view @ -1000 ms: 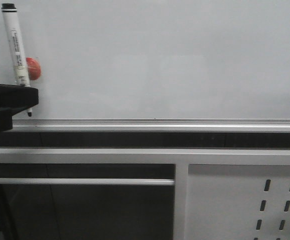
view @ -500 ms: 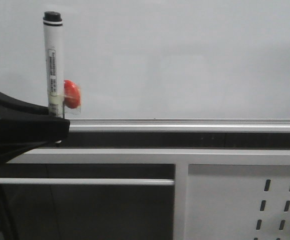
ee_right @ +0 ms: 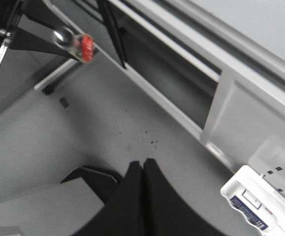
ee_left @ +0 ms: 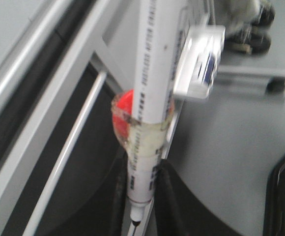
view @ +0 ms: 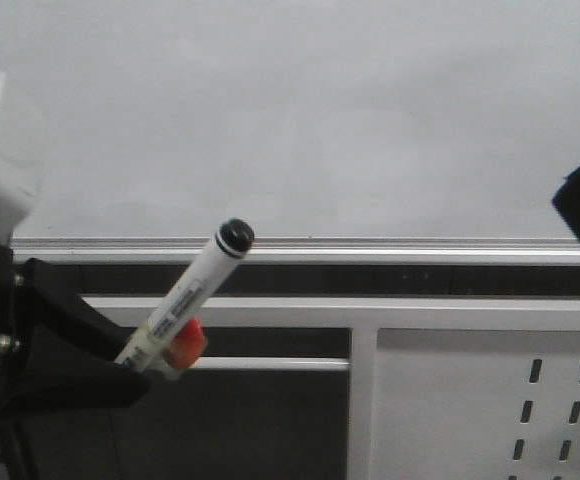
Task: Write number 1 on whiteboard
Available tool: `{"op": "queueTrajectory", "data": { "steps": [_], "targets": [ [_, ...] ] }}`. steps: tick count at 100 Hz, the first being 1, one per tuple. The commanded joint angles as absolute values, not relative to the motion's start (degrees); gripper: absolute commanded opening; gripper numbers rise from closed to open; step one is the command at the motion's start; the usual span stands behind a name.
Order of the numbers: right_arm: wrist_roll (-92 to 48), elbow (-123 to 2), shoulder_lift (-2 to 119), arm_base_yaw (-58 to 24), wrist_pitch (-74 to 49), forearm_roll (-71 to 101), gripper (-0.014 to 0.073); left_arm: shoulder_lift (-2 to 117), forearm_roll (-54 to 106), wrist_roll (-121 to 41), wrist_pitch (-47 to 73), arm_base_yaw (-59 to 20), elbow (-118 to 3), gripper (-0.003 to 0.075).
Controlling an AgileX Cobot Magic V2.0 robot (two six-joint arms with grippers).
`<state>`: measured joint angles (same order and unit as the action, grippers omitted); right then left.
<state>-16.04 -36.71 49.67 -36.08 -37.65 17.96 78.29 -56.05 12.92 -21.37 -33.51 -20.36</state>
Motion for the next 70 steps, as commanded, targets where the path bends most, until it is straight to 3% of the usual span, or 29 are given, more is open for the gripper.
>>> {"op": "queueTrajectory", "data": {
  "steps": [1,18,42,49,64,70],
  "targets": [
    [-16.79,-40.32,52.03,-36.87,-35.15,19.19,-0.0071,76.14,-54.76,14.22,-12.51,-38.0,-23.82,-0.0018],
    [-16.79,-43.61,55.23,-36.87,-34.75,20.02,-0.0071,76.01,-54.17,14.22,3.44,-45.05,-29.33,-0.0018],
    [-16.79,-47.59,58.17,-36.87,-34.75,22.56,-0.0056,76.01,-55.25,14.22,8.36,-46.35,-36.76,-0.0018],
    [-16.79,-48.8,59.31,-36.87,-34.75,24.11,0.0004,76.01,-55.48,14.22,10.1,-46.35,-38.14,-0.0018],
    [-16.79,-51.18,62.59,-37.02,-34.75,28.65,0.0227,76.01,-57.62,14.12,10.58,-46.35,-38.89,-0.0018],
    [-16.79,-51.94,63.9,-37.16,-34.61,29.01,0.0272,76.01,-57.74,14.12,10.58,-46.35,-38.89,-0.0018]
  ]
}}
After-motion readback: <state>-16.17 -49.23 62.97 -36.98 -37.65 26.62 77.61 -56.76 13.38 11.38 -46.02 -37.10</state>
